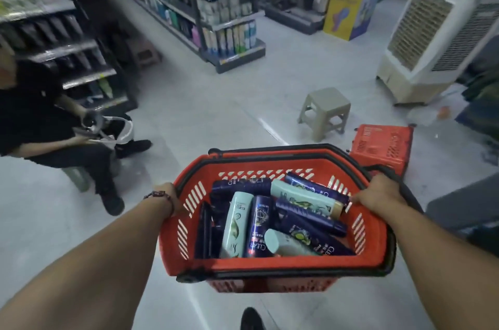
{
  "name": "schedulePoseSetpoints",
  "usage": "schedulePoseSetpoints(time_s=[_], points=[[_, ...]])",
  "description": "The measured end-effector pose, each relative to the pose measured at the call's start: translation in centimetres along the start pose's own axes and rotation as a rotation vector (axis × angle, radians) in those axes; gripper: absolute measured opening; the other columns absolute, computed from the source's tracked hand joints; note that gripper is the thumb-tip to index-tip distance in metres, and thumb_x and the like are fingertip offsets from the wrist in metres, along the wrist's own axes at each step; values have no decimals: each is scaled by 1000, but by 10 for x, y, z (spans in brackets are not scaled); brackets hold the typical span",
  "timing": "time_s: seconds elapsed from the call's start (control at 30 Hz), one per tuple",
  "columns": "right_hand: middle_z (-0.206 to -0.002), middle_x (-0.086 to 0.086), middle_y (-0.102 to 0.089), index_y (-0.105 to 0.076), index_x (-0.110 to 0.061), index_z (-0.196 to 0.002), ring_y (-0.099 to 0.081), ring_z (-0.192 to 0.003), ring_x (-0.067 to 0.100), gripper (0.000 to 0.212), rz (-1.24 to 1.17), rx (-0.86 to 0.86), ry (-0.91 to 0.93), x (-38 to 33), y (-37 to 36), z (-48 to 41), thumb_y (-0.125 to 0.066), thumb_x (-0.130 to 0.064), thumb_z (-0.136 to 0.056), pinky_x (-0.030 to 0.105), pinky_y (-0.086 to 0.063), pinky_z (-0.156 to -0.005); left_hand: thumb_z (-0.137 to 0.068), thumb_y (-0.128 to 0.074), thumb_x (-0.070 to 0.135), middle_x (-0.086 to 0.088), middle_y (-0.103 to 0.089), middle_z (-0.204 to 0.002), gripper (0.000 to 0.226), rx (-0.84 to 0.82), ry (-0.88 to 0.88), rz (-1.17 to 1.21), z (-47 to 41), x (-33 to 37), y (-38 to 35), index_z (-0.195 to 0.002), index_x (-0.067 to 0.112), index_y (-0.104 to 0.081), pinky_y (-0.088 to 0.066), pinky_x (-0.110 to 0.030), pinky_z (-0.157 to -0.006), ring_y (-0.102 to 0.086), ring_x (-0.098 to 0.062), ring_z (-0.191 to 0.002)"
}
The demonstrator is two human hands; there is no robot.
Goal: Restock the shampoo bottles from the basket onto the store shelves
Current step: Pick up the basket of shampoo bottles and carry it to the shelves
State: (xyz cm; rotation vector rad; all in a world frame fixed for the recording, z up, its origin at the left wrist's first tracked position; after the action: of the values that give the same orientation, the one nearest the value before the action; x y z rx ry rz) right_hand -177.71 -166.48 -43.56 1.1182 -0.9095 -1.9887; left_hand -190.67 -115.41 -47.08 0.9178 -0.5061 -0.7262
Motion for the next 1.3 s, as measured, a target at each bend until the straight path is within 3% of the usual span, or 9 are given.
schedulePoseSetpoints(time_s=[0.2, 0.43, 0.57, 0.77, 0.87, 0.97, 1.03, 1.17, 1.3], points=[[-111, 23, -68, -62, -2, -116, -68, -94, 37, 53, 40, -35, 78, -164, -18, -162, -86, -20, -73, 36, -53, -75, -63, -87, 39, -10, -69, -103, 64, 23, 68, 42, -156, 39, 98, -115, 11, -66, -56, -31, -76, -67, -25, -87], [-100, 16, -71, -64, -10, -107, -68, -84, 34, 49, 66, -119, 284, -389, -56, -383, -84, -26, -66, 38, -57, -77, -66, -86, 35, -8, -71, -102, 58, 31, 188, 153, -333, 82, 190, -117, 12, -66, -57, -31, -78, -65, -21, -81], [-106, 15, -66, -52, -13, -106, -68, -94, 37, 47, 129, -125, 347, -527, -55, -469, -79, -30, -71, 40, -56, -79, -69, -85, 33, -3, -63, -95, 53, 30, 278, 250, -418, 99, 255, -111, 11, -60, -52, -29, -73, -59, -19, -79], [-88, 6, -59, -50, -15, -100, -65, -79, 32, 37, 227, -127, 449, -727, -91, -595, -75, -27, -74, 39, -57, -73, -49, -87, 50, -3, -71, -94, 70, -56, 371, 310, -598, 85, 321, -106, 17, -68, -59, -32, -77, -69, -19, -79], [-93, 8, -62, -50, -14, -99, -68, -84, 33, 36, 246, -149, 472, -817, -132, -661, -74, -26, -74, 45, -59, -78, -37, -82, 59, 4, -71, -90, 81, -85, 352, 305, -716, 78, 358, -106, 20, -69, -59, -28, -73, -69, -14, -76], [-89, 7, -64, -51, -14, -99, -67, -76, 28, 38, 230, -172, 438, -900, -166, -721, -76, -30, -75, 42, -59, -73, -43, -81, 56, 5, -71, -88, 77, -153, 312, 291, -826, 84, 412, -110, 19, -70, -56, -25, -67, -68, -11, -73], [-84, 6, -62, -50, -11, -102, -64, -70, 25, 44, 216, -183, 410, -960, -182, -754, -77, -33, -75, 38, -57, -69, -43, -82, 55, 3, -72, -92, 78, -153, 351, 317, -878, 84, 456, -112, 20, -69, -58, -26, -69, -69, -13, -75], [-87, 10, -61, -48, -10, -103, -65, -74, 32, 43, 192, -187, 372, -1074, -211, -822, -75, -29, -75, 44, -59, -75, -29, -84, 56, -1, -73, -96, 93, -136, 416, 332, -1022, 48, 520, -113, 19, -66, -61, -35, -76, -71, -17, -79], [-93, 12, -62, -51, -10, -103, -66, -82, 34, 44, 161, -203, 385, -1202, -254, -900, -75, -30, -72, 45, -59, -77, -50, -93, 41, -3, -74, -99, 76, -94, 388, 319, -1121, 69, 627, -117, 14, -68, -60, -35, -78, -70, -19, -80]])
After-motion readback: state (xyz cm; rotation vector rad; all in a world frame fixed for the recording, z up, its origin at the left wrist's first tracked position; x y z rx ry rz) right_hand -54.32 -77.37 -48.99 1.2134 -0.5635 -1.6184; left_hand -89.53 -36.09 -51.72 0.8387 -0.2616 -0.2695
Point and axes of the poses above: each hand's wrist, its own z-axis away from the middle knuckle, its own y-axis out of the back of the hand, x = y × z, the point moved 10 cm from there along -z, towards the middle knuckle
